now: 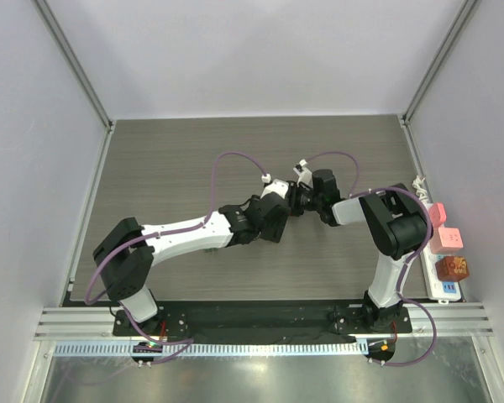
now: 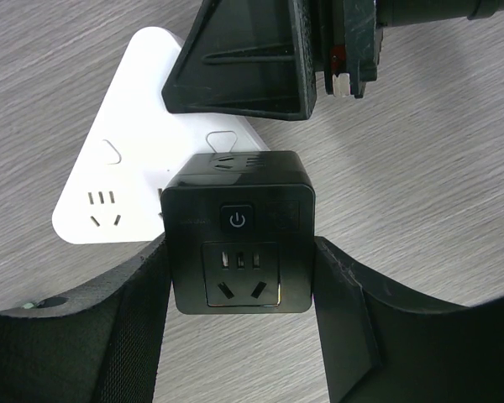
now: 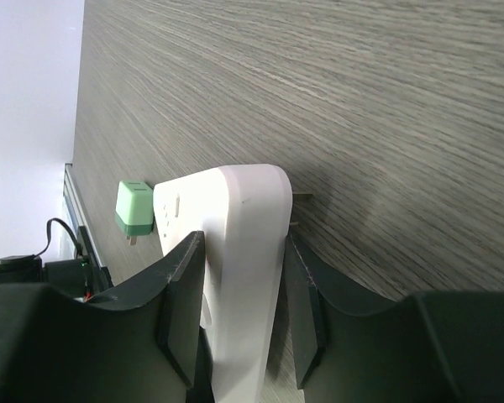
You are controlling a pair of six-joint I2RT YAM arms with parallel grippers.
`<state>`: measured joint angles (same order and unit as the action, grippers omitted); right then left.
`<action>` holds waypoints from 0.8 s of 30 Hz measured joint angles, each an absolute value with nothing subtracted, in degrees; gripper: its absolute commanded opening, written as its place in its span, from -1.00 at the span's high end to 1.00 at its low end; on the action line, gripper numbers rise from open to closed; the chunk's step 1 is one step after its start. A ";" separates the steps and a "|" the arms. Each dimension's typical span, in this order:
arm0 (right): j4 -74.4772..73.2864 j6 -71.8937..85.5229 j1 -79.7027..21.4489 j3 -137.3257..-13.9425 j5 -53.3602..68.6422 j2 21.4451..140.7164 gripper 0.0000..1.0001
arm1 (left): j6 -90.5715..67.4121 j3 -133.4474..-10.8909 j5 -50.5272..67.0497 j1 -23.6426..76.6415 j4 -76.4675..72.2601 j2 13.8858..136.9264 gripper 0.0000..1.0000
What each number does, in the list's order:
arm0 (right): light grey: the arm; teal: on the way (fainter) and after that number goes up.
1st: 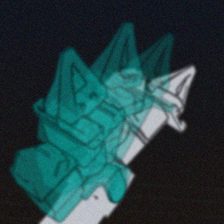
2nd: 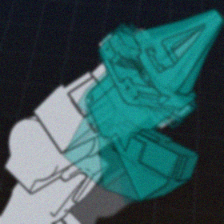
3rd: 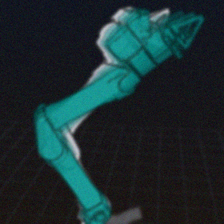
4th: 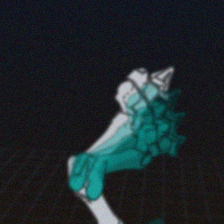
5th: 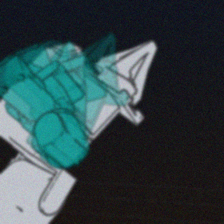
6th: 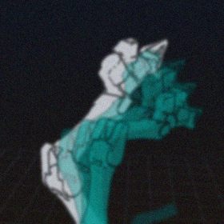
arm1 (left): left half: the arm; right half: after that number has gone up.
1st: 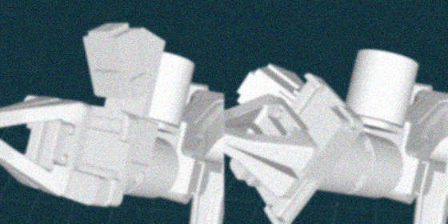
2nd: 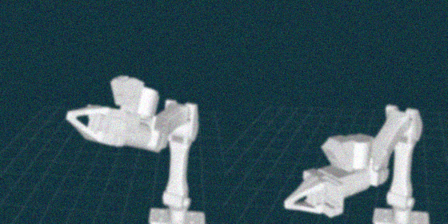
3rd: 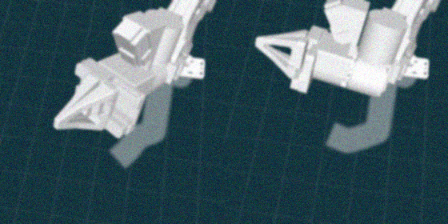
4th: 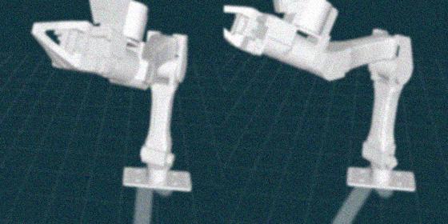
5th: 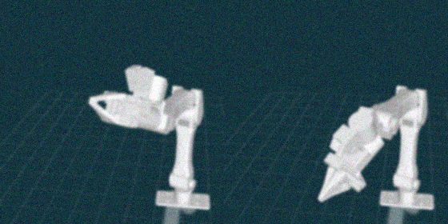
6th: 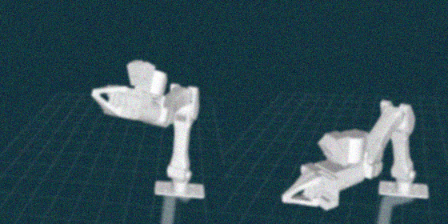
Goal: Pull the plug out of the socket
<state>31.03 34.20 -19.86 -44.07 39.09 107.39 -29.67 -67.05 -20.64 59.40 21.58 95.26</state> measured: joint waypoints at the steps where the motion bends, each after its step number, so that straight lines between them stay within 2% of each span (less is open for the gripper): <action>1: 30.63 34.06 -19.99 -44.25 38.87 107.35 0.98 | -29.87 -67.05 -20.75 59.42 21.67 95.26 1.00; 8: 28.10 32.82 -20.71 -45.06 37.32 106.63 0.98 | -31.38 -67.13 -18.87 58.67 22.04 95.26 1.00; 15: 28.01 31.81 -20.93 -45.12 34.30 105.54 0.98 | -37.71 -68.45 -10.24 52.69 21.39 95.00 1.00; 24: 27.88 31.07 -21.15 -45.12 32.88 104.99 0.98 | -40.12 -68.49 -6.44 50.50 21.04 94.96 1.00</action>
